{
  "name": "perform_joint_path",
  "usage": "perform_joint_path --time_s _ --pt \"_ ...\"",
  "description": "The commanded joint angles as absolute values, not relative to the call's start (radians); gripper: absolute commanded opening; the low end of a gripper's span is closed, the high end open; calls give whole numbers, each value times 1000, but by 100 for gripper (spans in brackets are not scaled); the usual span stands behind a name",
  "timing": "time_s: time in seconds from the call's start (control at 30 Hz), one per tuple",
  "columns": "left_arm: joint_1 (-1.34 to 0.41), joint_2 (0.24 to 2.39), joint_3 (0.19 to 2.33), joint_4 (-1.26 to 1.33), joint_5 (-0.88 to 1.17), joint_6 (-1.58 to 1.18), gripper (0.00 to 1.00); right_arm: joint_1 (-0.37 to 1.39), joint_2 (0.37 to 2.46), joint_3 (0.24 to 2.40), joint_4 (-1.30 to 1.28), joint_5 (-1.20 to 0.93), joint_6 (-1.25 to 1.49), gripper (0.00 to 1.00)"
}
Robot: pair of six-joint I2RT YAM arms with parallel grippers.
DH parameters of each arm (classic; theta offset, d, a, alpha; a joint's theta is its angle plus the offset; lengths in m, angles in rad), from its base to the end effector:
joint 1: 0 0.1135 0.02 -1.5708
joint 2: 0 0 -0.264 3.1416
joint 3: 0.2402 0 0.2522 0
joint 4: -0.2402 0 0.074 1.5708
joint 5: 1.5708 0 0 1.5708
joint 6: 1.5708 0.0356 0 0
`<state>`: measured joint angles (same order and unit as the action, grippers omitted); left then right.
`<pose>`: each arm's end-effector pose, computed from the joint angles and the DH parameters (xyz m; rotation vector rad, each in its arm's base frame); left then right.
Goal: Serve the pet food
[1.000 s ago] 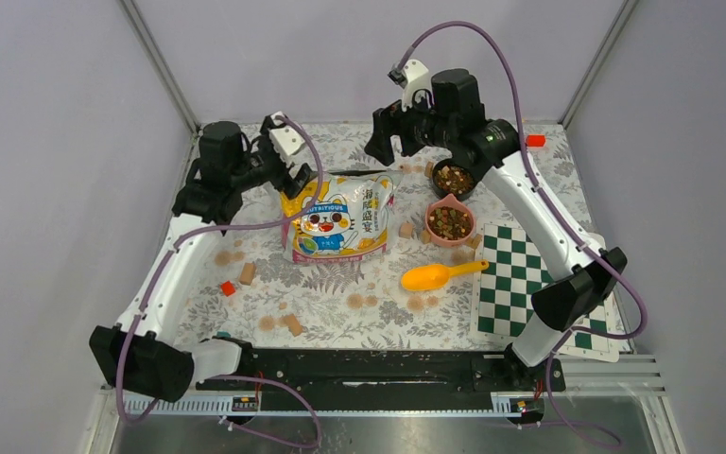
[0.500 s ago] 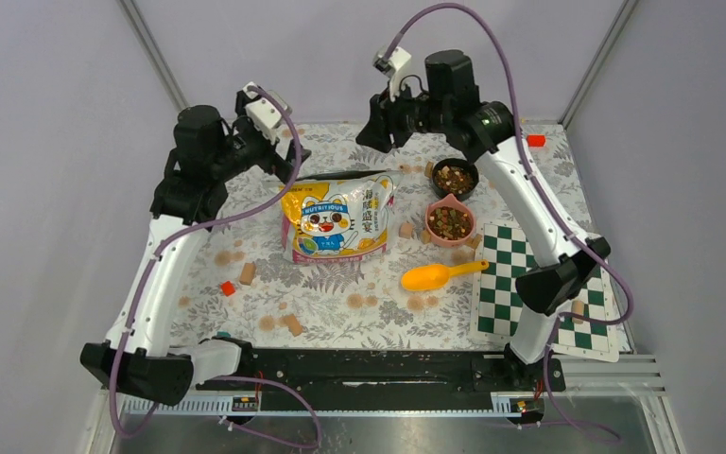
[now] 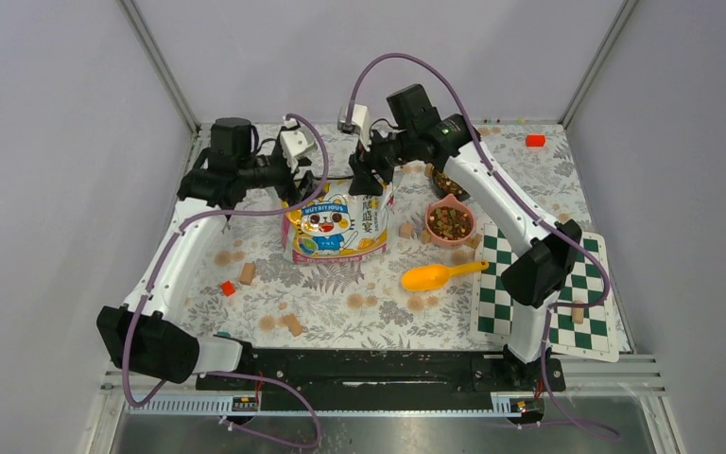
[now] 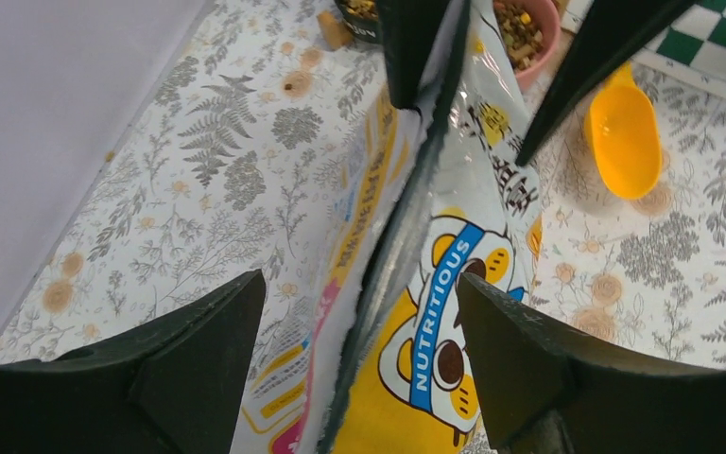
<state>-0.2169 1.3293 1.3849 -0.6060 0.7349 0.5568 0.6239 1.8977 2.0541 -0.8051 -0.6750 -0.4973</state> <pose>0.2719 -0.0844 0.3908 1.1349 1.6623 -0.5603 0.3267 0.2626 0.3994 -1.4521 1.6123 0.8158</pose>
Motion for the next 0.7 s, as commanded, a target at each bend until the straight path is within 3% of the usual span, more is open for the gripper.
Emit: perform_joint_path --time_s 0.0,0.27,0.67 --pt "-218 1279 1316 -522 821 687 73 639 1863 2025 -788 -669 -622 62" --pt "-221 1268 1269 -483 744 757 57 652 1785 1864 -557 -610 -625 53" --pt "-221 1263 1263 -461 728 779 35 654 1798 1875 -537 -594 -640 46"
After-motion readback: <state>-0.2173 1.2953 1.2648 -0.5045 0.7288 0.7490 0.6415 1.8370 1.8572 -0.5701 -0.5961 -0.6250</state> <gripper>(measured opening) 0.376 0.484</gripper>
